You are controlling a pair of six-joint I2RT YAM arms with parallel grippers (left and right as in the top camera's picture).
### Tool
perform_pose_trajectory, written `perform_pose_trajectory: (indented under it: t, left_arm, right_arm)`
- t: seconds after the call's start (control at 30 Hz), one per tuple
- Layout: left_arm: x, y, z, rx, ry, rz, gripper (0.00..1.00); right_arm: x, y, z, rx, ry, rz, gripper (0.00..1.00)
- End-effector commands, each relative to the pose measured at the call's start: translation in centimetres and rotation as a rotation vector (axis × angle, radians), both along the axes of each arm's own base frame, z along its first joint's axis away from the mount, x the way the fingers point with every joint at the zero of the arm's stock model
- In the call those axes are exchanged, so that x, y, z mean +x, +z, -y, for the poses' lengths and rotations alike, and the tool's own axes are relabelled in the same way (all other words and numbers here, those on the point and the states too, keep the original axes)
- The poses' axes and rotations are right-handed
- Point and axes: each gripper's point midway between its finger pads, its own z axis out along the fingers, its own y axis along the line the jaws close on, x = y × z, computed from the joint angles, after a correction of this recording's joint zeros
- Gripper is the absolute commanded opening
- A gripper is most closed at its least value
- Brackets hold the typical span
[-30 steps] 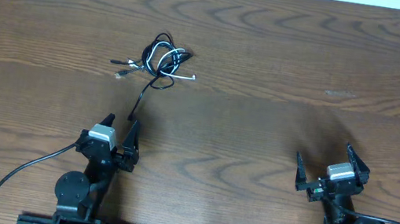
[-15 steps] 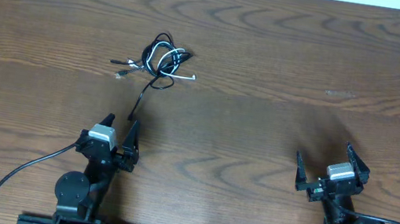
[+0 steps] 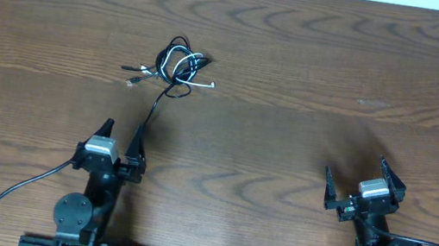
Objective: Untangle cables
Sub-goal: 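Reach the left gripper forward over the tangled black and white cables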
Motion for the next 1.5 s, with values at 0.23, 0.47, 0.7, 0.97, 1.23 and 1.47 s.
perform_pose_trajectory:
  t: [0.23, 0.47, 0.7, 0.97, 1.23, 1.47]
  left_arm:
    - [-1.8, 7.7, -0.3, -0.063, 0.027, -0.229, 0.6]
    - [-0.3, 9.4, 0.6, -0.07, -0.012, -0.572, 0.6]
    - [1.6, 9.4, 0.6, -0.06, -0.003, -0.966, 0.6]
    - [5.2, 5.6, 1.5, -0.097, -0.041, -1.26, 0.6]
    - [8.6, 1.6, 2.3, -0.148, -0.061, -1.36, 0.6]
    - [11.7, 0.4, 2.3, -0.192, -0.027, -1.316, 0.08]
  right_arm:
    - [0.0, -0.1, 0.2, 0.0, -0.013, -0.004, 0.99]
    - [0.0, -0.1, 0.2, 0.001, -0.013, -0.004, 0.99]
    - [0.0, -0.1, 0.2, 0.0, -0.013, -0.004, 0.99]
    - [0.0, -0.1, 0.2, 0.0, -0.013, -0.004, 0.99]
    - [0.0, -0.1, 0.2, 0.0, -0.013, -0.004, 0.99]
    - [0.0, -0.1, 0.2, 0.0, -0.013, -0.004, 0.99]
